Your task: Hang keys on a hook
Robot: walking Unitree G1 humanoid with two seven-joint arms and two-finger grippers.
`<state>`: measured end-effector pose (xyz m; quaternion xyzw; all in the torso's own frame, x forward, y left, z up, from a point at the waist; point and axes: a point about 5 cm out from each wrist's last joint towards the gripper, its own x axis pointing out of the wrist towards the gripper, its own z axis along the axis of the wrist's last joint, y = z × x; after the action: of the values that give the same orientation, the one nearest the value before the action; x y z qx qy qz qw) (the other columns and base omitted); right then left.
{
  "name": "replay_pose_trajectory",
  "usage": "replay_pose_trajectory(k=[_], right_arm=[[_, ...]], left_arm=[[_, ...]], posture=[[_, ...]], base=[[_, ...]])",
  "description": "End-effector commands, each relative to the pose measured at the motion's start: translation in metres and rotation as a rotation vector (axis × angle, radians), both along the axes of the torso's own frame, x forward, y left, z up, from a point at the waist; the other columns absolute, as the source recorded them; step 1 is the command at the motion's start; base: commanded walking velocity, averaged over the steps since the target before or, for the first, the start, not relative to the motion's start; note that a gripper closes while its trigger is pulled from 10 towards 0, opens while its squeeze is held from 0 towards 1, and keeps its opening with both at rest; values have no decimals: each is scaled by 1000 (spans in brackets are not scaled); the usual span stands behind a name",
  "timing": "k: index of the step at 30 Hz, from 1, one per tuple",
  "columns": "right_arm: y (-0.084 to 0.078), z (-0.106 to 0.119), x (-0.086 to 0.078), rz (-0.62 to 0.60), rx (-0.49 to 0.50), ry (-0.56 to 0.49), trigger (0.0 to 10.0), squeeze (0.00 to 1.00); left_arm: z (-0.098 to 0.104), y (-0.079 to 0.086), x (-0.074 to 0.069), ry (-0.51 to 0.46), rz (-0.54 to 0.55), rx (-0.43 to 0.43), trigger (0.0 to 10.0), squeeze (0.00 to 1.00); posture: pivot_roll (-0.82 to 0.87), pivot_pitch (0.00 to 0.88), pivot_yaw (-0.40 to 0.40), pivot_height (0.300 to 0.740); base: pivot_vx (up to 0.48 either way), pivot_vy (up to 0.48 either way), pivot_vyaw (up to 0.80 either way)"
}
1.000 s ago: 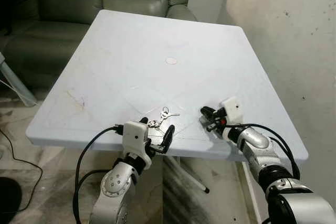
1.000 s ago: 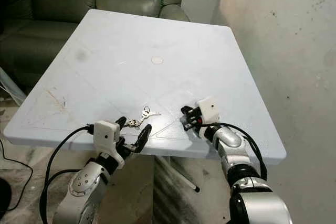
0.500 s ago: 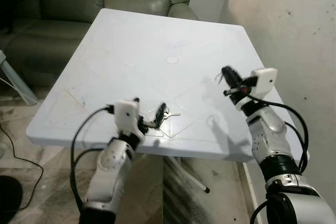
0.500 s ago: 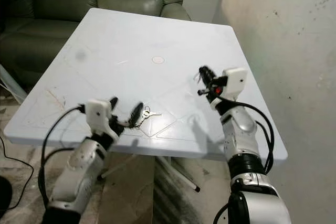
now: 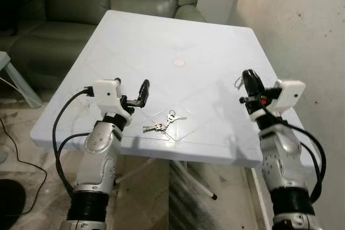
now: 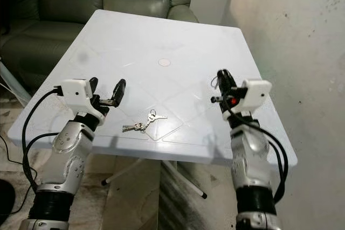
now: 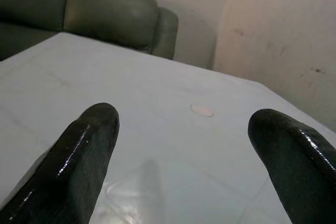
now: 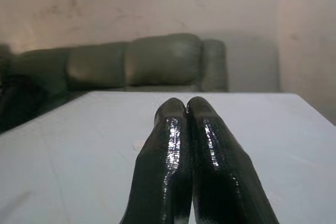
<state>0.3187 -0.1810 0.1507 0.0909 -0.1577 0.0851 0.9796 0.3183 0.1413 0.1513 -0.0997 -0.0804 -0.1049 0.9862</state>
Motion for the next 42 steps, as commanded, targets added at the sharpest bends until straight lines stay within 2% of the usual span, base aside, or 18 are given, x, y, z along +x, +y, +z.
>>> replay_pose_trajectory(k=[1, 4, 7, 11, 19, 22, 29, 30, 34, 42], right_arm=[[3, -3, -4, -16, -24, 19, 10000, 0], [10, -13, -11, -24, -26, 81, 10000, 0], [16, -24, -16, -49, -75, 147, 10000, 0], [17, -28, -13, -71, -62, 191, 10000, 0], [21, -21, -8, -92, -94, 182, 10000, 0], [22, -21, -8, -95, -97, 183, 10000, 0], [26, -24, -11, -79, -114, 194, 10000, 0], [28, -25, -12, -80, -116, 197, 10000, 0], [30, -26, -14, -81, -117, 201, 10000, 0], [27, -26, -16, -105, -127, 202, 10000, 0]], left_arm=[[-4, 2, -4, 12, 4, -13, 10000, 0], [-11, 4, -9, 31, 22, 11, 10000, 0], [-17, 6, -11, 50, 30, 31, 10000, 0], [-15, 5, -9, 47, 31, 19, 10000, 0], [-9, 3, 3, 42, 18, 41, 10000, 0], [-10, 2, 4, 47, 19, 30, 10000, 0], [-13, -7, 6, 72, 1, 16, 10000, 0], [-14, -10, 7, 72, -30, 40, 10000, 0], [-14, -11, 9, 74, -44, 60, 10000, 0], [-14, -4, 12, 78, 50, 18, 10000, 0]], posture=[[36, 17, -64, 740], [34, 7, -62, 740], [35, 0, -59, 740], [36, 0, -57, 740], [22, 0, -48, 740], [19, 0, -49, 740], [20, 0, -47, 740], [15, 11, -37, 740], [14, 16, -38, 740], [1, 14, -37, 740]], base=[[0, 0, 0], [0, 0, 0], [0, 0, 0], [0, 0, -356], [0, 160, -709], [0, 469, -712], [0, 0, -712], [0, 0, -712], [0, 0, -709], [0, 0, -712]])
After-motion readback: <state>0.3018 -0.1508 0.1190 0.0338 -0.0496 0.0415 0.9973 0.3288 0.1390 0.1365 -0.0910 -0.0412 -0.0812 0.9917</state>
